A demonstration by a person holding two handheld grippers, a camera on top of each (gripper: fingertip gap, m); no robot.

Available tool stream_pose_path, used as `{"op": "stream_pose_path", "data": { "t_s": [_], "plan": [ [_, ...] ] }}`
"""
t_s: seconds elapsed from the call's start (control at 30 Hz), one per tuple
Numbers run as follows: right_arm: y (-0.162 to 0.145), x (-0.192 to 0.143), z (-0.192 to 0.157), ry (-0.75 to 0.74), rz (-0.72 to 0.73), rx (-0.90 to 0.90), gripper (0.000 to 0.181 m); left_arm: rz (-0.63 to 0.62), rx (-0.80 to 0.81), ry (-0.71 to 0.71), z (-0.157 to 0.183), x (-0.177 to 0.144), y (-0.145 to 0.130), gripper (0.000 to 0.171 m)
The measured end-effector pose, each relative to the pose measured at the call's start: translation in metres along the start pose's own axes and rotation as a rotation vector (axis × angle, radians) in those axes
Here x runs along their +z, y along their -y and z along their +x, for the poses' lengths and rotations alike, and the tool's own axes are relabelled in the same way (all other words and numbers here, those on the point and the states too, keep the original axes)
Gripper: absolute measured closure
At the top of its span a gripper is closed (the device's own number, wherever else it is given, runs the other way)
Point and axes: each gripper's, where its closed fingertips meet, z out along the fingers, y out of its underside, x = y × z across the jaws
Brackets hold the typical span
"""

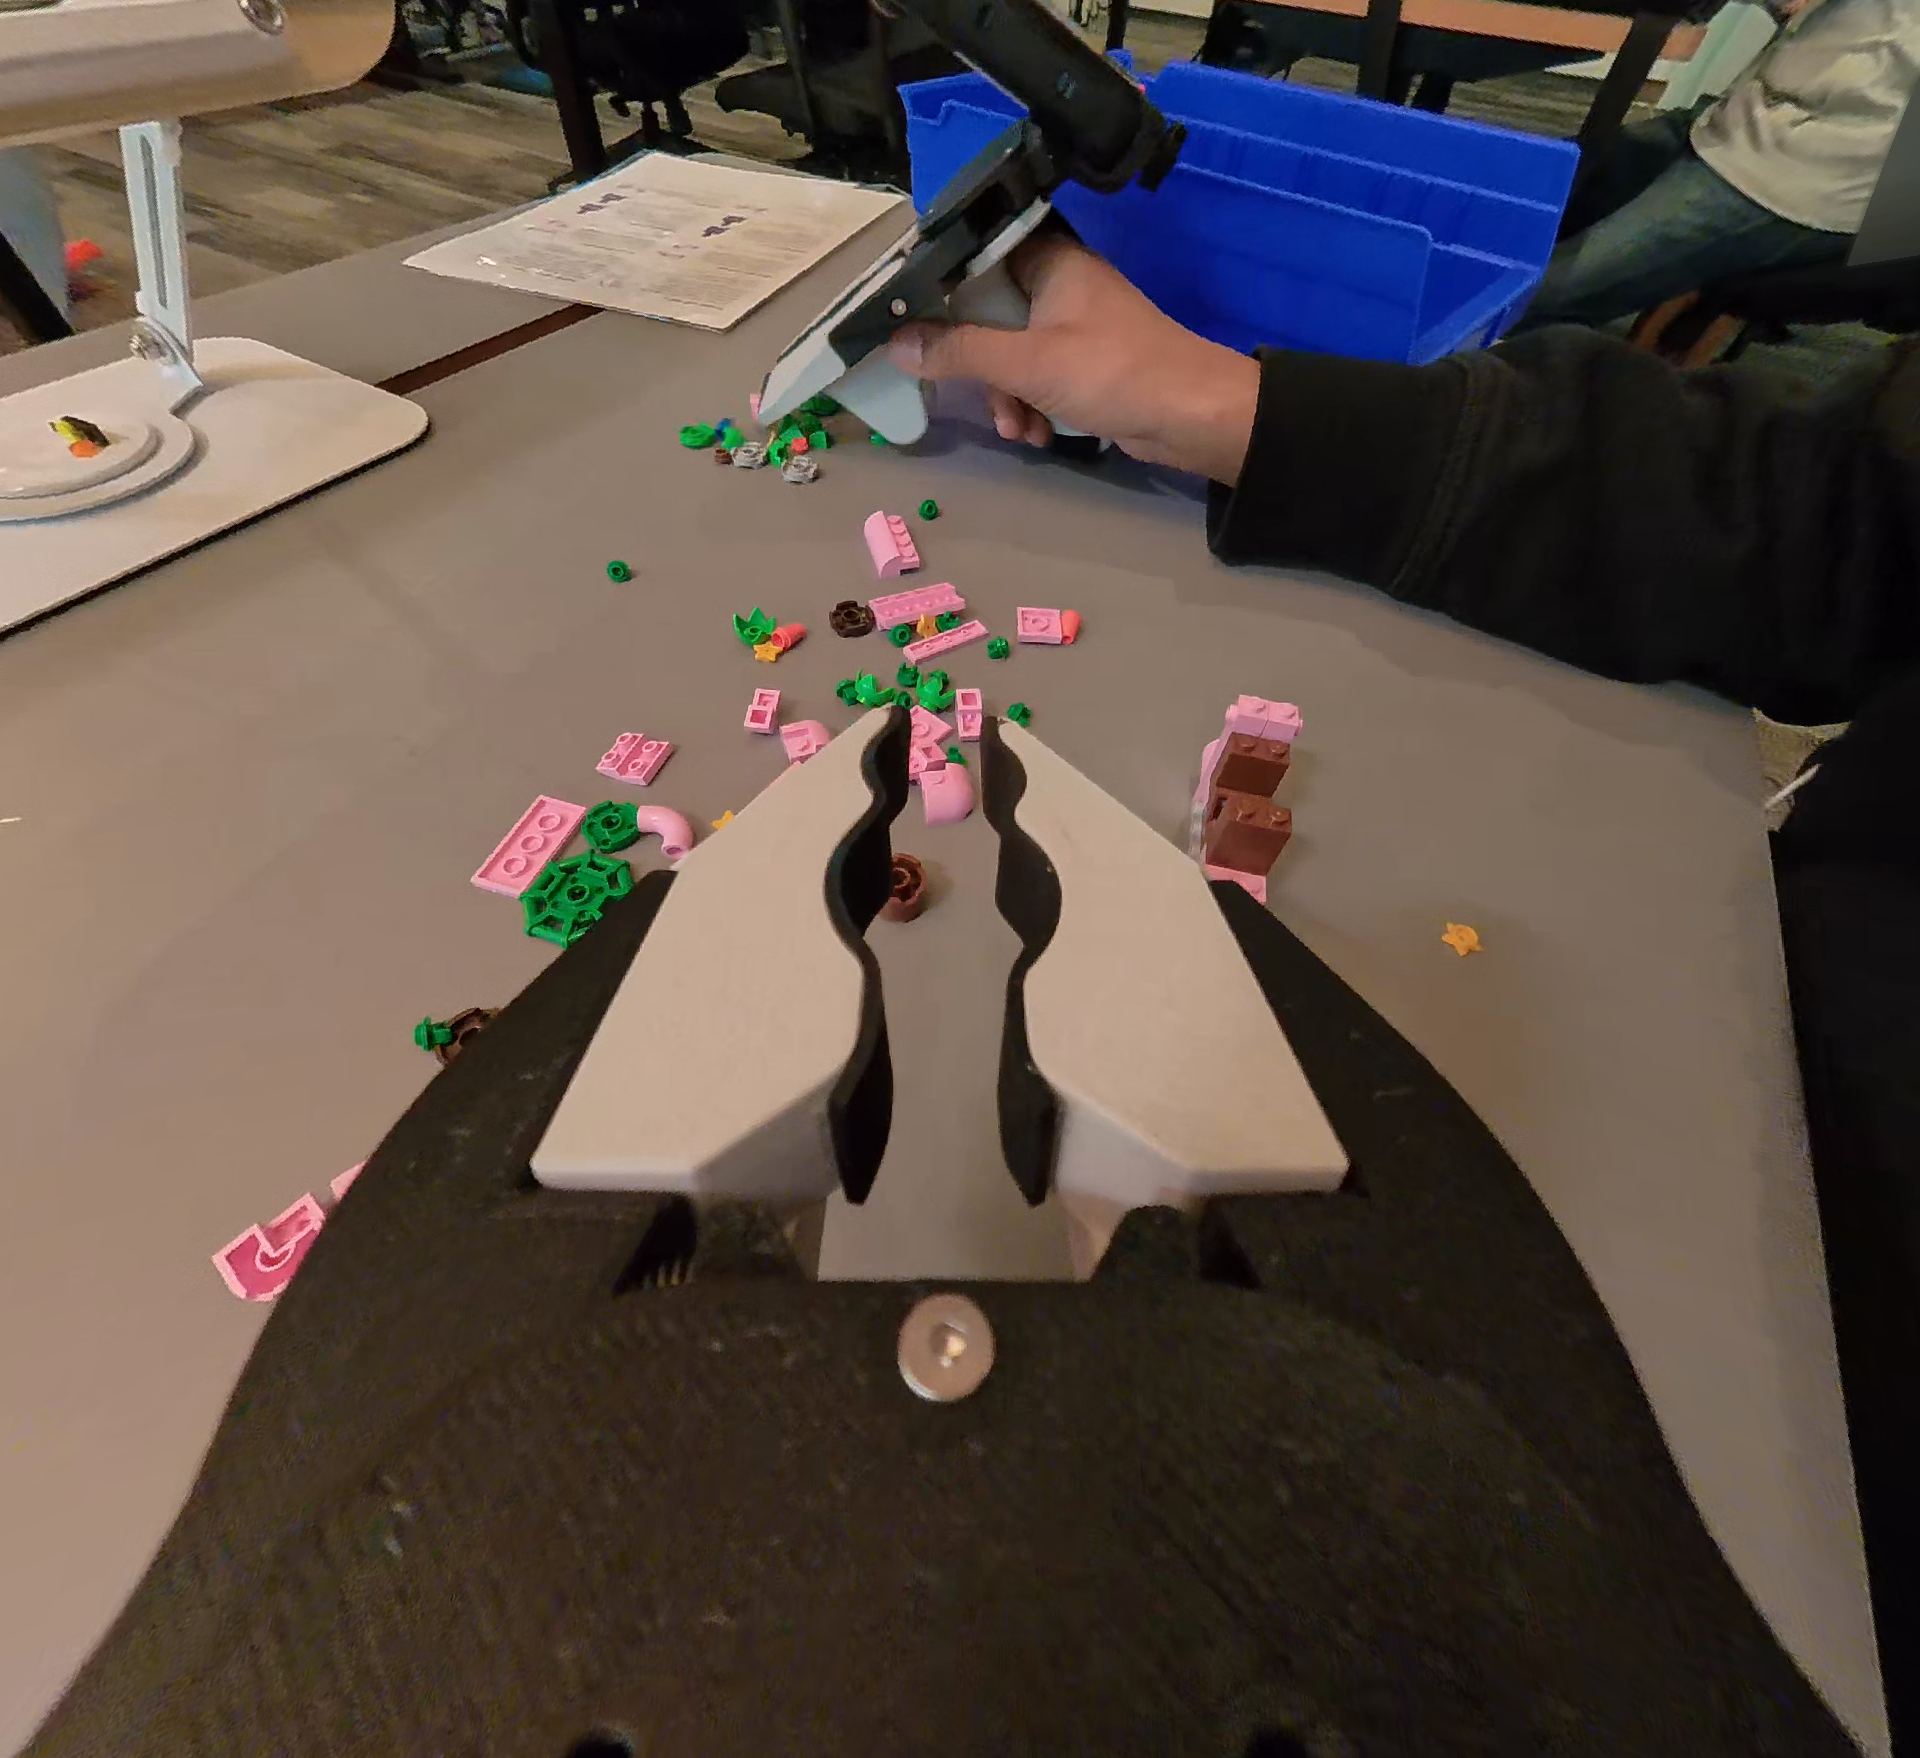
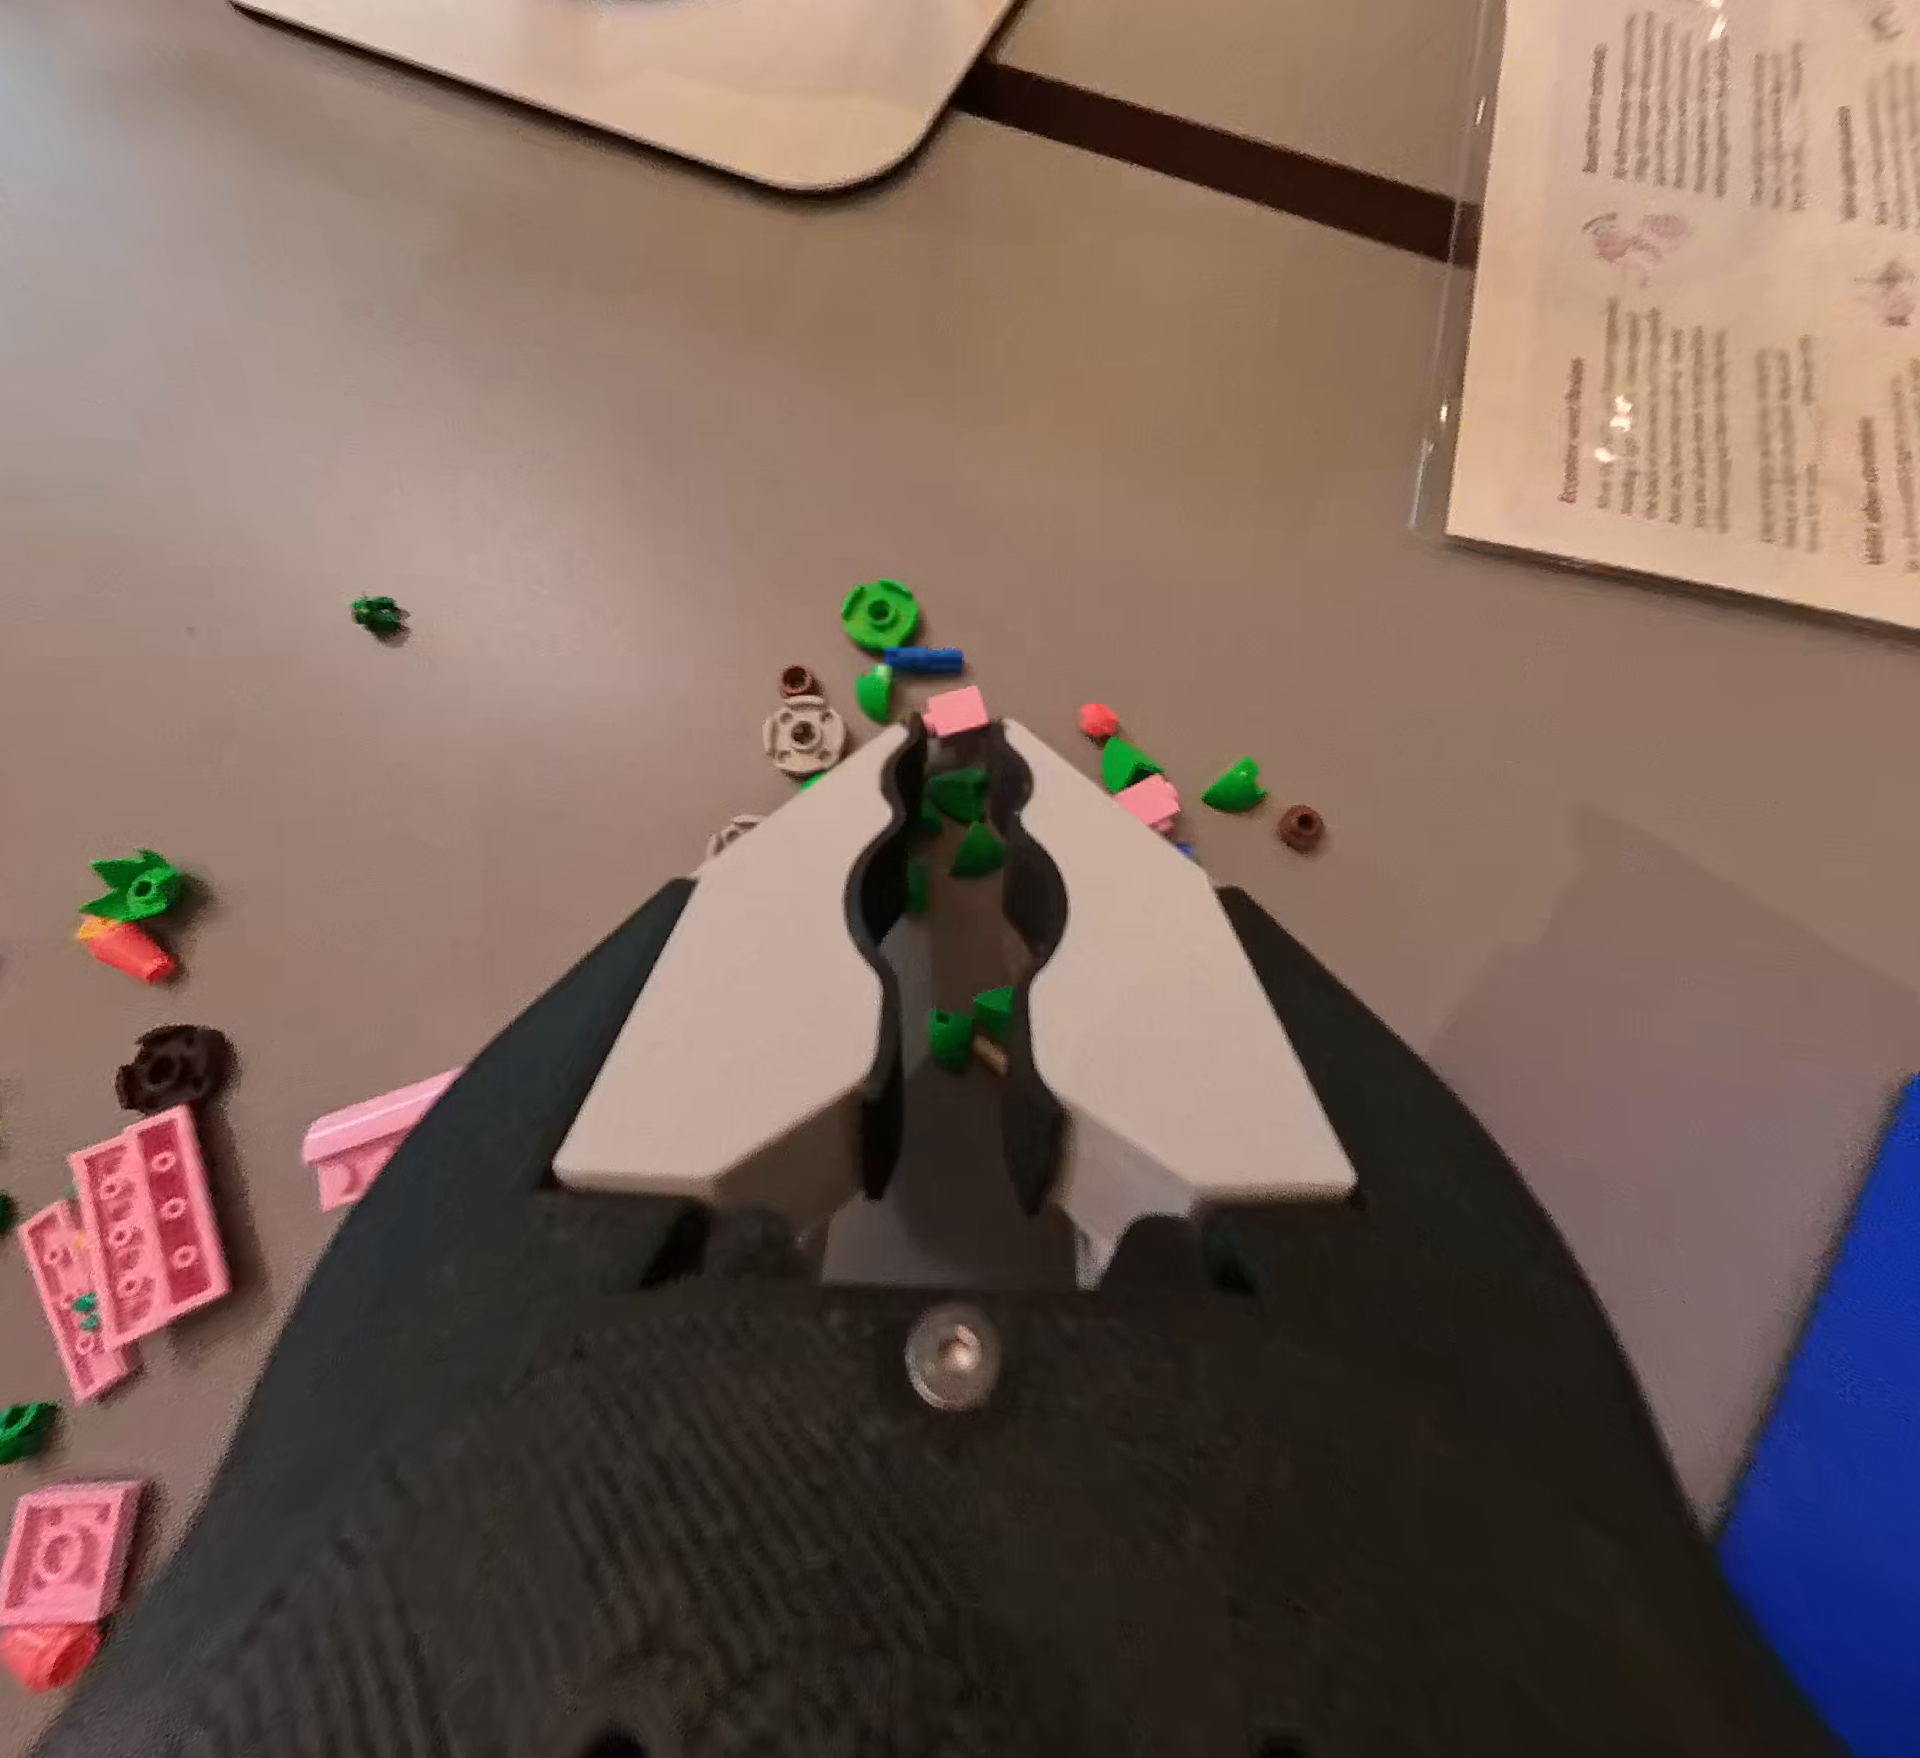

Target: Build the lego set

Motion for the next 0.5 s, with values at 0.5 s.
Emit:
{"op": "stream_pose_path", "data": {
  "t_s": [0.5],
  "plan": [
    [0.000,-0.164,-0.249,1.269,0.216,-0.044,0.171,0.148,0.154,-0.071,0.030,-0.006,0.025,0.117]
  ]
}}
